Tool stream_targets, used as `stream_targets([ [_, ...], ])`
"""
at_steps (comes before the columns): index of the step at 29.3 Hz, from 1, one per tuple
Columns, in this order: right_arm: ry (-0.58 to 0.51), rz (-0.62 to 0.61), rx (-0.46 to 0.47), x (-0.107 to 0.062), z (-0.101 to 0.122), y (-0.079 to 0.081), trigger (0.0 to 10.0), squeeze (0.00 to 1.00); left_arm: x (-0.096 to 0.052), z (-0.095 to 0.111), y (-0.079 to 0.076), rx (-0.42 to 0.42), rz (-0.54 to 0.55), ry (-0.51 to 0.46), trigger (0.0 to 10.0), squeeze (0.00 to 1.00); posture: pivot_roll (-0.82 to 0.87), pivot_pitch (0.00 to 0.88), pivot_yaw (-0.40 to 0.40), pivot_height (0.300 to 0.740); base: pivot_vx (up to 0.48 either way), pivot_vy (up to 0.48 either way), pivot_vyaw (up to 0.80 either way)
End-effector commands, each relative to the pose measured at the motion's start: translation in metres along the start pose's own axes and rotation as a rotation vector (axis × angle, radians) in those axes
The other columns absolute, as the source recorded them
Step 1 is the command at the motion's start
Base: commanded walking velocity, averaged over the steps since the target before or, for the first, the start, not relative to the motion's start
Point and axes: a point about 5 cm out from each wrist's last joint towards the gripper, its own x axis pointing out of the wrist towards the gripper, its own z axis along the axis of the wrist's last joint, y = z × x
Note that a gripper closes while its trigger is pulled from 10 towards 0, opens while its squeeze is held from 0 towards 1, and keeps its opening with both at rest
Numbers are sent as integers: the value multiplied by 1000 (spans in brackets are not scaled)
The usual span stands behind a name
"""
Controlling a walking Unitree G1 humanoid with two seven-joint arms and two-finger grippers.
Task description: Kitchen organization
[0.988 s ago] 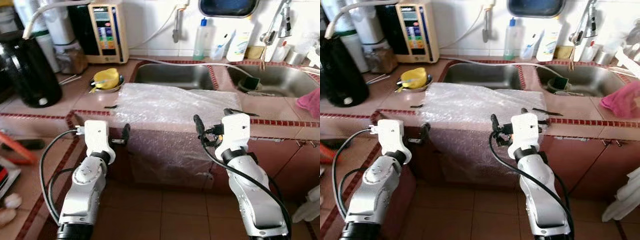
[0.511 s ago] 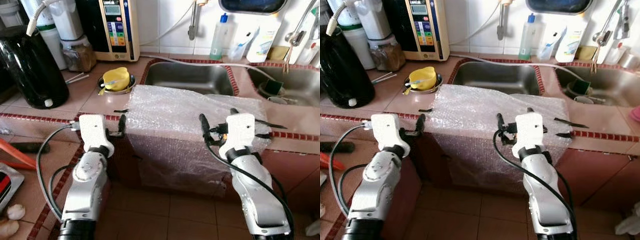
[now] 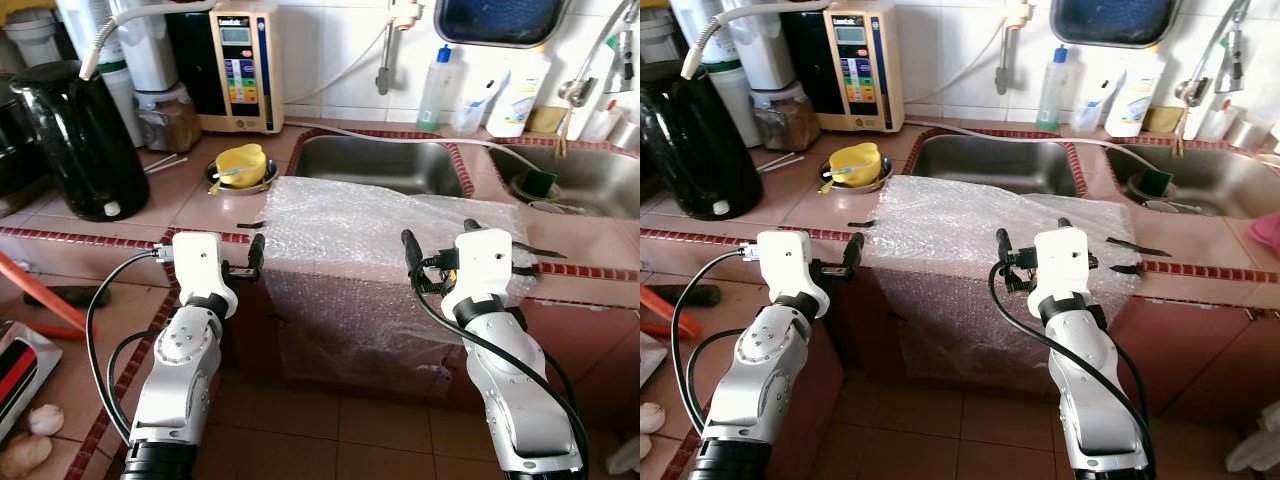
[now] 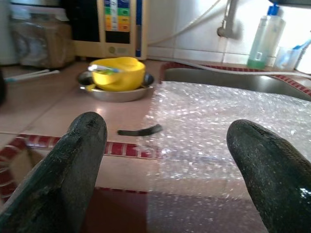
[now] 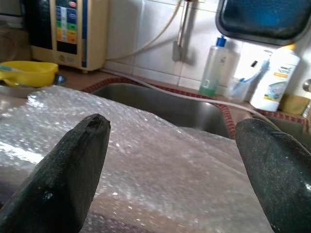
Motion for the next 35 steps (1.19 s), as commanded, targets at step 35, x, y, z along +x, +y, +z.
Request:
stream_targets([
  [35,-18,60,0,0,3,4,10000,0,0,9,-1,-8,-24,-33,10000,0,2,0,34,740,0,-88,119],
])
